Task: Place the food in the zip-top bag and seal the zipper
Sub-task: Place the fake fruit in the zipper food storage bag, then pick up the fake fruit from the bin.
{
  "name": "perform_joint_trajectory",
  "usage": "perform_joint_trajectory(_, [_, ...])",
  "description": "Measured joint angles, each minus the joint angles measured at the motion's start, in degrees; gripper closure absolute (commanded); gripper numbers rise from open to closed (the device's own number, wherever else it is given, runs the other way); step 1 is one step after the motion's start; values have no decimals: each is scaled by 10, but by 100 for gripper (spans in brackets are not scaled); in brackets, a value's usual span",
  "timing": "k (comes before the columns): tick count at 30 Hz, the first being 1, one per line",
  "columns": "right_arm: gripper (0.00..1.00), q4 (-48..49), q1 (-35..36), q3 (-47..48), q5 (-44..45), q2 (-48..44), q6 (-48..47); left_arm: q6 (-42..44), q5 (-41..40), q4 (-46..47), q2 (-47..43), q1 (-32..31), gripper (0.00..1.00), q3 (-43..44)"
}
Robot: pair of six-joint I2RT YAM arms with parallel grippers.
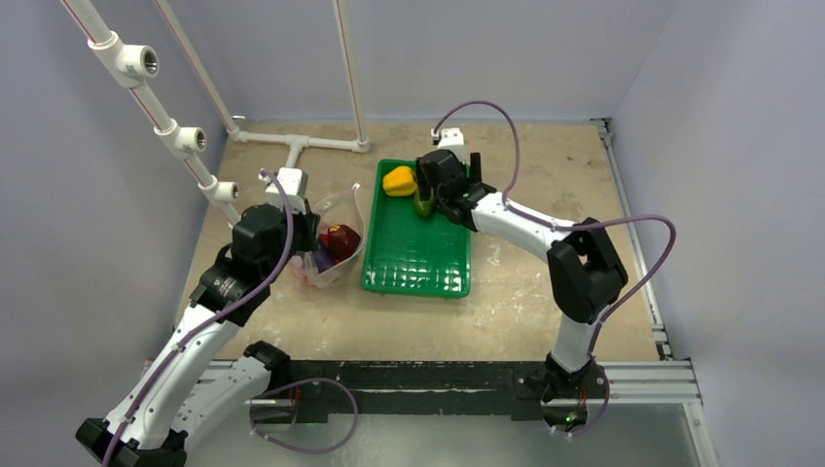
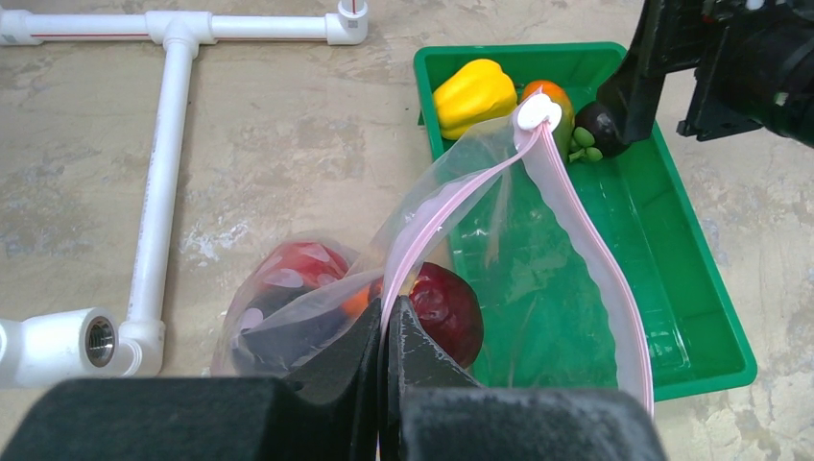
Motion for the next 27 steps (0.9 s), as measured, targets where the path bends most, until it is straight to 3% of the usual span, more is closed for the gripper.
perform_joint_trajectory(27, [14,55,-42,-6,-78,95,-45,0,3,0,0,0,100,0])
